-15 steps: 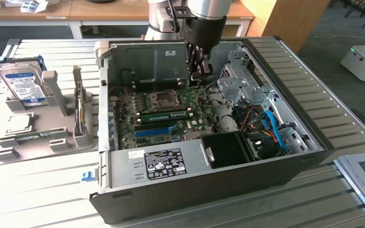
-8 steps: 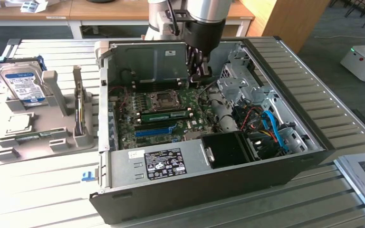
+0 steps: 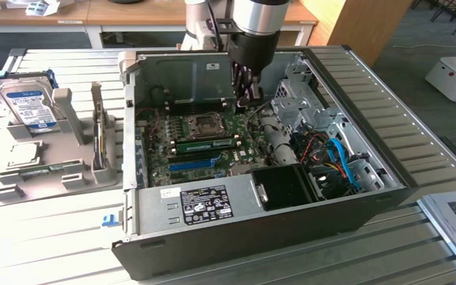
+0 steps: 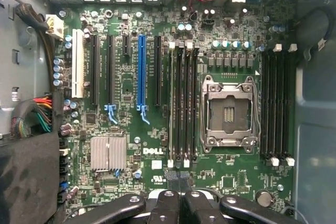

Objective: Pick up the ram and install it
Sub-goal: 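Press down the ram until it locks into place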

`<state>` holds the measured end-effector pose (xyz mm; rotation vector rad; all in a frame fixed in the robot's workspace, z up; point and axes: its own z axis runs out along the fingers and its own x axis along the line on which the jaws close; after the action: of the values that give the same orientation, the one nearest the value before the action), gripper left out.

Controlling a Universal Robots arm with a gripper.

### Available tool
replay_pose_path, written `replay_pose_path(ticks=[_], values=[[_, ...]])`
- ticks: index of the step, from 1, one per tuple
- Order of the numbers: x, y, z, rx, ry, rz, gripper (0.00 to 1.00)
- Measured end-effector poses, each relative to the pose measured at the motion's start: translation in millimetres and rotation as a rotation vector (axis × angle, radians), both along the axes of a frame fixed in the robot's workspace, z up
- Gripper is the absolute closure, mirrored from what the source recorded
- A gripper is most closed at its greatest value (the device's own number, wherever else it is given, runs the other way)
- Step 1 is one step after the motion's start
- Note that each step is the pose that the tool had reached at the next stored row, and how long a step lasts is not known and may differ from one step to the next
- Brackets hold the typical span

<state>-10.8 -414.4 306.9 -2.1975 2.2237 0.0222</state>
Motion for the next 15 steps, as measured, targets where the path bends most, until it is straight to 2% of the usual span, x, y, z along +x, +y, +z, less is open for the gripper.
replay_pose_path(ticks=[15], values=[[0.0, 0.0, -17.7, 0.0000, -0.0002, 0.000, 0.90]])
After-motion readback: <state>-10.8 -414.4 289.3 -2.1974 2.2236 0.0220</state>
